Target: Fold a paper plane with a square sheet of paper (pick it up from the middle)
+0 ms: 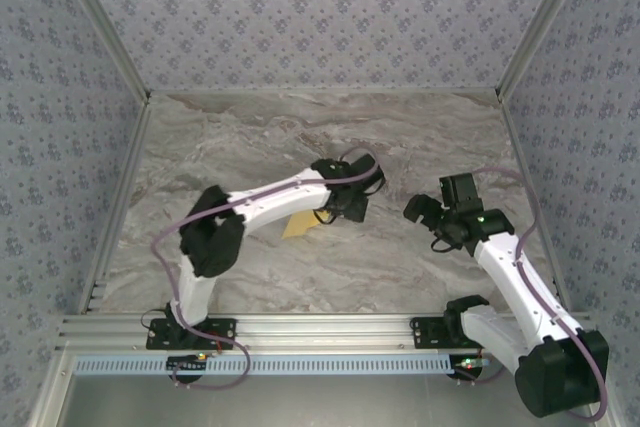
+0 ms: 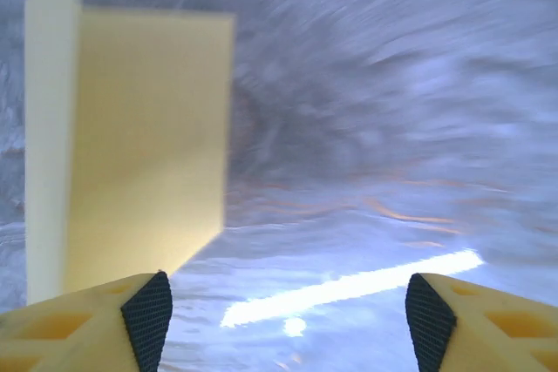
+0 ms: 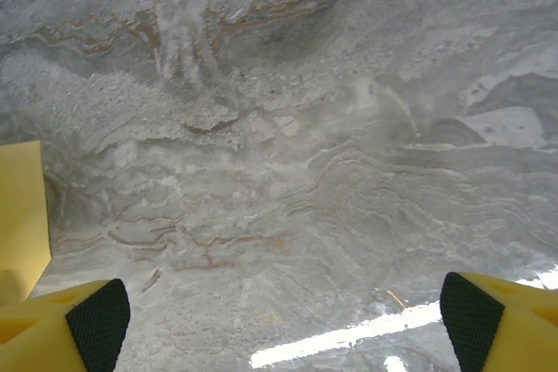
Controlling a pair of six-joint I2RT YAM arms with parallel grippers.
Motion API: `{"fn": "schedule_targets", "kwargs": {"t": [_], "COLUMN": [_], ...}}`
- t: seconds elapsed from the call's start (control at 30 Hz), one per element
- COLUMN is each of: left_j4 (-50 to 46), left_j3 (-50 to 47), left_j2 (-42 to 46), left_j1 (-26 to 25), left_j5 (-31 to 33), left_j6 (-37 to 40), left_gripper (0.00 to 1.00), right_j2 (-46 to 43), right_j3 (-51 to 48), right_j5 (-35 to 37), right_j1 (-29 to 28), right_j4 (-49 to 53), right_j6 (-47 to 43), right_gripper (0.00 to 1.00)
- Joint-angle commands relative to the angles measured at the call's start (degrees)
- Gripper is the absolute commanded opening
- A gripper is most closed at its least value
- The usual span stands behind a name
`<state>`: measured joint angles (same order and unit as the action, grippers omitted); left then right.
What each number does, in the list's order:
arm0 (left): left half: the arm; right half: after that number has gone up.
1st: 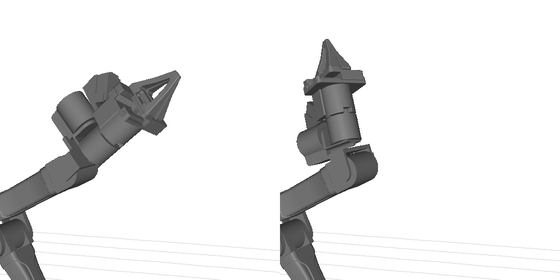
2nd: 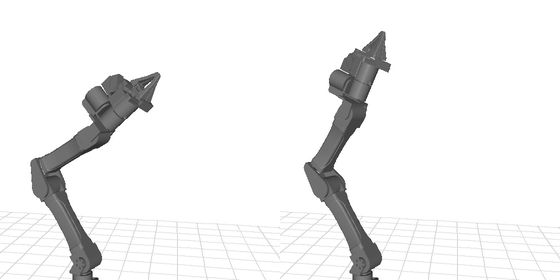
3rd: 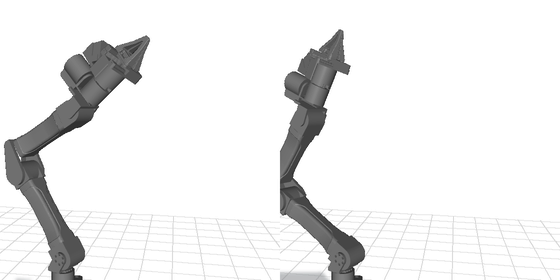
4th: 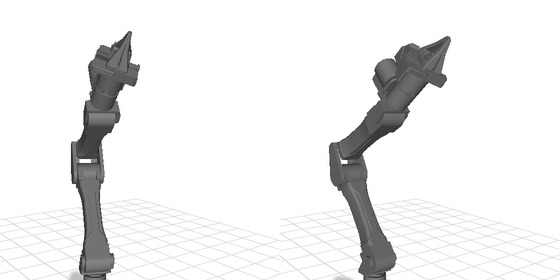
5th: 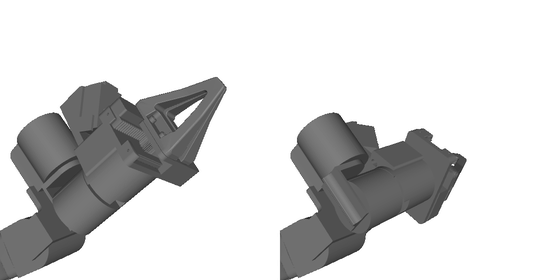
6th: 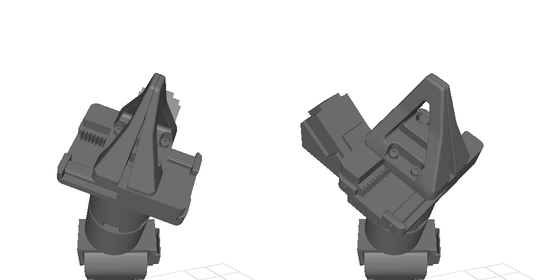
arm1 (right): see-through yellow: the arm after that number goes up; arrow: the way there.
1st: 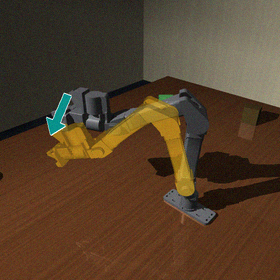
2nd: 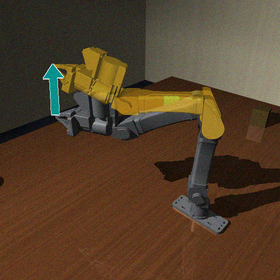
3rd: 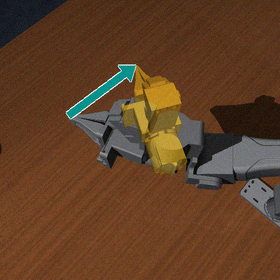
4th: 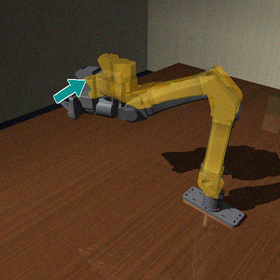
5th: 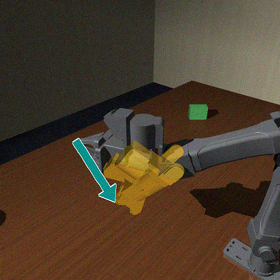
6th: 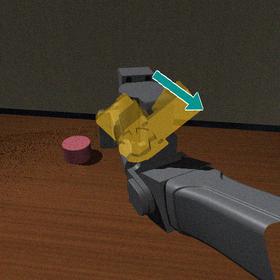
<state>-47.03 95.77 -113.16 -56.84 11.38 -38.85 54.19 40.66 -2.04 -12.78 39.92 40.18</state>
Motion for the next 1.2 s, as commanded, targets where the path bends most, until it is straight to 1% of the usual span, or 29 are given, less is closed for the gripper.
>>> {"fn": "schedule_targets", "kwargs": {"t": [0.0, 0.03, 0.13, 0.23, 0.27, 0.3, 0.37, 0.43, 0.47, 0.57, 0.6, 0.73, 0.8, 0.93, 1.17], "left_j4": [6.7, 8.7, 13.6, 14.8, 14.7, 14.4, 14.0, 13.3, 13.1, 12.2, 11.7, 9.8, 9.2, 8.5, 8.6], "left_j3": [-3.5, -6.3, -14.2, -21.5, -23.9, -26.6, -31.4, -36.0, -38.3, -43.9, -45.5, -49.5, -51.1, -52.6, -52.9], "left_j2": [9.1, 11.6, 19.1, 26.4, 28.8, 31.2, 35.2, 39.0, 40.9, 46.1, 47.8, 53.1, 55.2, 56.7, 56.4], "left_j1": [3.2, 4.4, 8.4, 13.4, 15.3, 17.1, 20.6, 24.4, 26.4, 30.7, 31.9, 33.9, 34.4, 34.8, 34.8], "left_j5": [-10.0, -11.5, -12.6, -11.6, -10.8, -9.9, -8.1, -7.4, -7.4, -7.1, -7.0, -6.2, -5.9, -6.0, -6.8], "left_j6": [-1.2, -1.8, -3.7, -4.0, -3.9, -3.6, -3.8, -4.7, -5.4, -7.3, -7.8, -9.6, -10.7, -12.0, -12.3], "left_gripper": [0.81, 0.84, 0.91, 0.98, 0.99, 0.99, 0.99, 0.99, 0.99, 0.99, 0.99, 0.99, 0.99, 0.99, 0.99], "right_j2": [1.9, 2.8, 6.5, 13.3, 16.3, 19.3, 25.1, 30.3, 33.0, 40.0, 42.5, 52.7, 58.1, 63.6, 65.7], "right_j3": [2.1, 2.5, 4.7, 8.4, 10.3, 12.3, 16.0, 19.8, 22.0, 28.3, 31.8, 40.8, 44.3, 46.0, 43.6], "right_j5": [-5.2, -6.3, -7.1, -4.0, -2.7, -1.7, -0.7, -0.3, -0.3, -0.8, -0.9, -1.2, -2.3, -3.1, -3.6], "right_j1": [-0.7, -1.7, -6.5, -14.4, -17.9, -21.0, -26.1, -30.1, -32.0, -35.7, -36.7, -38.8, -39.0, -38.9, -38.5], "right_j4": [-3.6, -5.0, -9.3, -12.9, -13.8, -14.7, -16.8, -18.6, -19.5, -19.9, -19.3, -15.6, -14.5, -14.3, -14.3], "right_j6": [-1.5, -1.7, -1.8, -1.4, -1.1, -0.9, -0.6, 0.0, 0.1, 0.1, 0.1, -0.1, -0.3, -0.9, -3.7], "right_gripper": [0.89, 0.87, 0.79, 0.70, 0.67, 0.63, 0.51, 0.38, 0.35, 0.31, 0.31, 0.31, 0.28, 0.28, 0.28]}}
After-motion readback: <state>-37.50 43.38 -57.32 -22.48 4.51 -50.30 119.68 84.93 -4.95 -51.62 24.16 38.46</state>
